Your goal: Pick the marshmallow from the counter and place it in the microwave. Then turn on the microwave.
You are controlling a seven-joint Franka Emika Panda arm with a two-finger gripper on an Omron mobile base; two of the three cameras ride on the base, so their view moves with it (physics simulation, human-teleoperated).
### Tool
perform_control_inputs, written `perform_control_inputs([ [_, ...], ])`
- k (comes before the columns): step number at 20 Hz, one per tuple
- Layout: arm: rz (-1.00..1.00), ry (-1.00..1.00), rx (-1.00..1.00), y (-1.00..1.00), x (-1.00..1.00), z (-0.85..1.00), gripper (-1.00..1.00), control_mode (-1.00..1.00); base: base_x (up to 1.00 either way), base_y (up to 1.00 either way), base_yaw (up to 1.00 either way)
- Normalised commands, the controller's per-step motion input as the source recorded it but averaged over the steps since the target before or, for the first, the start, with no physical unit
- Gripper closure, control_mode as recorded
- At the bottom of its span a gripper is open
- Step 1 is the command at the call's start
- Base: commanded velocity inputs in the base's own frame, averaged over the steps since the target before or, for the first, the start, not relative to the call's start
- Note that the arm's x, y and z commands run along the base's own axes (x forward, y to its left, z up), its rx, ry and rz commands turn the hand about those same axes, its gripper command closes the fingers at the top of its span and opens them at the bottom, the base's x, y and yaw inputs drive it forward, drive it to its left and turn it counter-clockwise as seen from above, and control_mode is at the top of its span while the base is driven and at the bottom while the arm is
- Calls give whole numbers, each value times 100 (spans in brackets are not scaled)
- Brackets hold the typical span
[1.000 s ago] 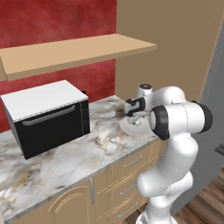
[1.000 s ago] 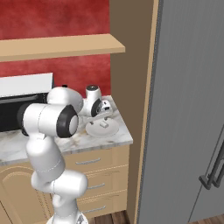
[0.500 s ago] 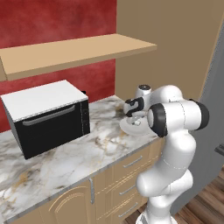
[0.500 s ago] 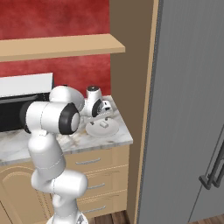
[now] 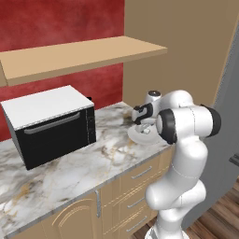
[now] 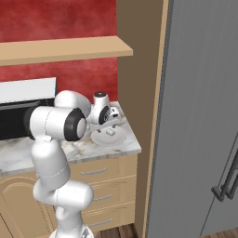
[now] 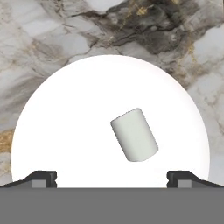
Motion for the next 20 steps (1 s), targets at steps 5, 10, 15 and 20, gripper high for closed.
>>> perform_control_inputs([
  [5, 1, 0, 0, -3, 9, -7, -100, -100, 0, 0, 0],
  [10, 1, 0, 0, -2, 9, -6, -100, -100, 0, 0, 0],
  [15, 1, 0, 0, -2, 8, -7, -100, -100, 0, 0, 0],
  [20, 1, 0, 0, 0, 7, -9, -100, -100, 0, 0, 0],
])
